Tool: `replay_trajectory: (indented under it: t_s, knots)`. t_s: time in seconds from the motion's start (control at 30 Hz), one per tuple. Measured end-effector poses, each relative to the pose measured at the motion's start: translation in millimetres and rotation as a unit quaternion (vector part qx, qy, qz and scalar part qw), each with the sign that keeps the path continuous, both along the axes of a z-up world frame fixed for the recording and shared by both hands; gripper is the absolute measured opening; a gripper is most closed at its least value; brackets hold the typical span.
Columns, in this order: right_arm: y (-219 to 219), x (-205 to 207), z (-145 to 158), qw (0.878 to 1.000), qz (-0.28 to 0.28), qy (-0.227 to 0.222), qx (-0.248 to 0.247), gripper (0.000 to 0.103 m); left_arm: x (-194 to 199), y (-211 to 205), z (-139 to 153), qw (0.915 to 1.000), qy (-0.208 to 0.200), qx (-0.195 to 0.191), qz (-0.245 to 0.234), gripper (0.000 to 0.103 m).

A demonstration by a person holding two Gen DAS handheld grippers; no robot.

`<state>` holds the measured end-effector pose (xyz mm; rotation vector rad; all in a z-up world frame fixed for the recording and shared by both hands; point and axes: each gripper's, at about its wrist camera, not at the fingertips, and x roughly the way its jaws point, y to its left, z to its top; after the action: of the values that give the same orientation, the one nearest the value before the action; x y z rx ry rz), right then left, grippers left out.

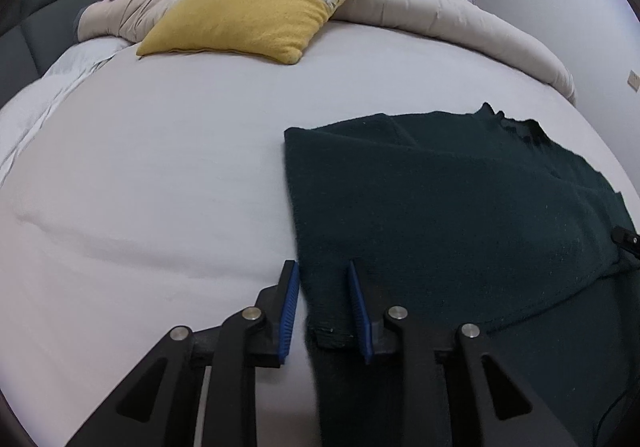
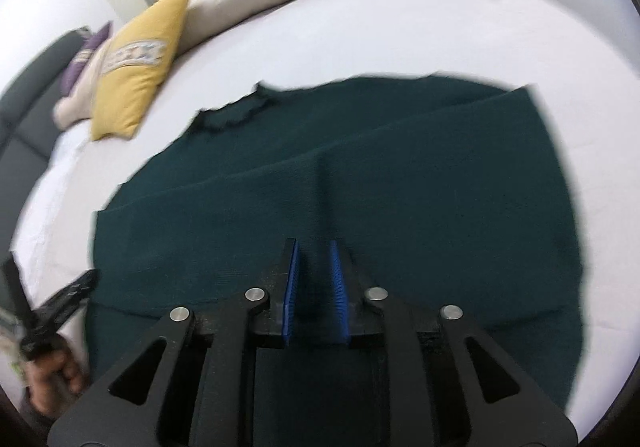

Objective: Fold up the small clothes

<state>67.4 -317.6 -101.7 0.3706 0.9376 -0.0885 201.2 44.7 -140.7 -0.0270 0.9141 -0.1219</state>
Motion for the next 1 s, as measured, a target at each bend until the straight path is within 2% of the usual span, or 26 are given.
replay_trajectory:
  t_s: [0.07, 0.13, 0.2, 0.27, 0.3, 0.33, 0.37, 0.4, 0.43, 0.53, 0.57, 0.63, 0.8, 0.87, 0.93, 1.0]
  knots:
    - [-6.8, -3.4, -11.5, 1.000, 0.006, 0.007, 0.007, 0.019, 0.6, 1.4, -1.9, 1.0000, 0.000, -0.005, 0.001, 0.030]
    - [-13.0, -6.3, -16.3, 1.000, 0.015, -0.006, 0.027, 0.019, 2.5, 2.6, -2.1, 0.9999, 0.002, -0.009, -0.004, 0.031]
    - [-18.3, -16.6, -7.1, 0.999, -0.001, -0.002, 0.040, 0.020, 0.0, 9.1, 2.4, 0.9998, 0.007, -0.019, -0.004, 0.039]
    - [-27.0, -38.0, 6.1, 1.000, -0.018, 0.000, 0.026, 0.023, -11.8, 18.3, 10.9, 0.9992, 0.012, -0.038, 0.007, 0.042]
    - [-28.6, -49.7, 15.9, 1.000, -0.017, -0.011, 0.022, 0.028, -24.0, 23.2, 18.1, 0.9988, 0.008, -0.048, 0.008, 0.042]
    - [-30.6, -63.4, 25.4, 0.999, -0.016, -0.026, 0.023, 0.042, -34.5, 26.1, 23.7, 0.9986, 0.004, -0.052, 0.006, 0.043]
    - [-33.4, -80.7, 35.4, 0.999, -0.019, -0.043, 0.027, 0.051, -49.0, 29.8, 30.1, 0.9983, -0.003, -0.059, 0.004, 0.047]
    - [-35.6, -100.1, 45.4, 0.997, -0.025, -0.062, 0.032, 0.065, -68.0, 35.1, 36.4, 0.9974, -0.008, -0.071, 0.003, 0.055]
    - [-37.8, -122.2, 54.7, 0.996, -0.028, -0.081, 0.038, 0.069, -82.8, 38.2, 40.1, 0.9969, -0.010, -0.078, 0.001, 0.058]
    - [-41.2, -172.8, 68.0, 0.994, -0.021, -0.088, 0.053, 0.069, -132.2, 49.8, 45.3, 0.9962, -0.006, -0.087, -0.005, 0.065]
    - [-44.1, -189.0, 69.3, 0.994, -0.020, -0.089, 0.061, 0.069, -144.7, 54.4, 43.9, 0.9948, 0.004, -0.101, -0.006, 0.068]
    - [-49.3, -223.5, 67.9, 0.993, -0.019, -0.083, 0.081, 0.069, -172.3, 64.4, 38.5, 0.9898, 0.031, -0.138, -0.013, 0.068]
    - [-60.1, -290.6, 44.9, 0.992, -0.037, -0.062, 0.101, 0.069, -231.9, 81.8, 19.0, 0.9803, 0.077, -0.182, -0.008, 0.068]
    - [-69.5, -312.8, 32.0, 0.989, -0.049, -0.055, 0.125, 0.069, -247.9, 85.1, 9.4, 0.9758, 0.098, -0.195, -0.009, 0.067]
    - [-78.9, -330.5, 18.1, 0.986, -0.062, -0.048, 0.147, 0.069, -259.7, 83.8, 8.7, 0.9765, 0.099, -0.190, -0.016, 0.067]
    - [-86.8, -347.2, 6.6, 0.984, -0.075, -0.037, 0.158, 0.069, -265.0, 84.5, 9.4, 0.9732, 0.105, -0.204, -0.020, 0.067]
